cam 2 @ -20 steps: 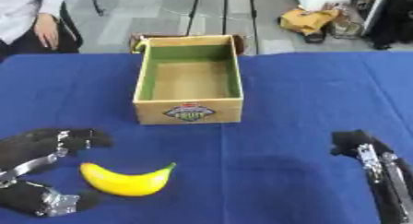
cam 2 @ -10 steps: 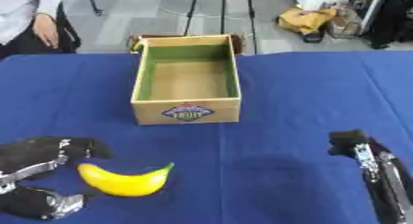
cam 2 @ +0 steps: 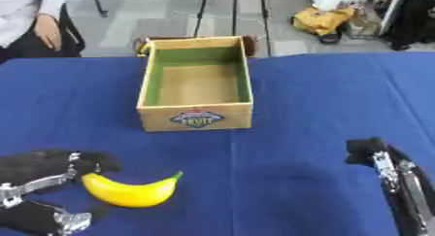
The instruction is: Pick up objects on the table and place them in the box.
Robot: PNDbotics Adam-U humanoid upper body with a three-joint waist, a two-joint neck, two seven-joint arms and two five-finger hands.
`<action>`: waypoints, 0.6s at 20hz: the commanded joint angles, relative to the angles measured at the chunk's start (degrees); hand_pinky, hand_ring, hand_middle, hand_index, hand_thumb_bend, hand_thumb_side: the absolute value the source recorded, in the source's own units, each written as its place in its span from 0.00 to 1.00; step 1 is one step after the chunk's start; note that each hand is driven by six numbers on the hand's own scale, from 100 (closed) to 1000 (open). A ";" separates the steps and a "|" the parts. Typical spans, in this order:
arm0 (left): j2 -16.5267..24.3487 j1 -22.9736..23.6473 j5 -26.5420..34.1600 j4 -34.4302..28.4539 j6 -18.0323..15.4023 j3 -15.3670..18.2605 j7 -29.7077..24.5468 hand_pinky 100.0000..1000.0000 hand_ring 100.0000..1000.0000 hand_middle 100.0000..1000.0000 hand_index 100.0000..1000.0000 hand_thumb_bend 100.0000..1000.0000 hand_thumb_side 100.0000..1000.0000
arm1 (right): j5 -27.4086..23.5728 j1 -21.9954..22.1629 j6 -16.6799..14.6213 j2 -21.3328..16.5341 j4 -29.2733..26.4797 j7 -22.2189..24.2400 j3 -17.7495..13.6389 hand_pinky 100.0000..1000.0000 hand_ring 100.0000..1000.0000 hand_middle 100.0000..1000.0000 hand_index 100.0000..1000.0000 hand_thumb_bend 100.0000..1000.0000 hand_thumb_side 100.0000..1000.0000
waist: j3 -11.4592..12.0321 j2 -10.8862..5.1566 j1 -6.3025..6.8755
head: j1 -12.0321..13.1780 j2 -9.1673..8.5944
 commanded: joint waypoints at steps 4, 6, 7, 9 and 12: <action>3.59 -2.22 -0.03 0.20 0.64 -2.15 -0.19 0.56 0.79 0.91 1.00 0.37 0.89 | 0.53 0.29 0.11 -1.03 -0.47 0.23 -0.13 0.74 0.73 0.43 0.68 0.00 1.00 | 0.39 -1.27 0.28 | -0.02 0.12; 4.49 -2.85 0.06 0.87 0.85 -2.82 -0.10 0.56 0.80 0.91 1.00 0.41 0.92 | 0.60 0.37 0.16 -1.12 -0.44 0.31 -0.11 0.74 0.74 0.43 0.68 0.00 1.00 | 0.59 -1.36 0.41 | -0.09 0.18; 4.91 -3.17 0.17 1.26 0.99 -3.16 0.04 0.56 0.80 0.91 1.00 0.41 0.92 | 0.64 0.42 0.18 -1.16 -0.42 0.35 -0.10 0.74 0.74 0.43 0.68 0.00 1.00 | 0.70 -1.39 0.47 | -0.14 0.21; 5.68 -3.81 0.90 2.23 1.32 -3.97 0.23 0.55 0.79 0.89 0.98 0.40 0.93 | 0.75 0.56 0.24 -1.25 -0.37 0.41 -0.10 0.74 0.74 0.43 0.68 0.00 1.00 | 0.94 -1.45 0.60 | -0.42 0.28; 6.64 -4.62 2.39 4.00 2.08 -5.07 0.66 0.53 0.78 0.85 0.95 0.41 0.93 | 0.89 0.64 0.31 -1.33 -0.31 0.48 -0.07 0.74 0.74 0.43 0.68 0.00 1.00 | 1.19 -1.45 0.74 | -0.75 0.25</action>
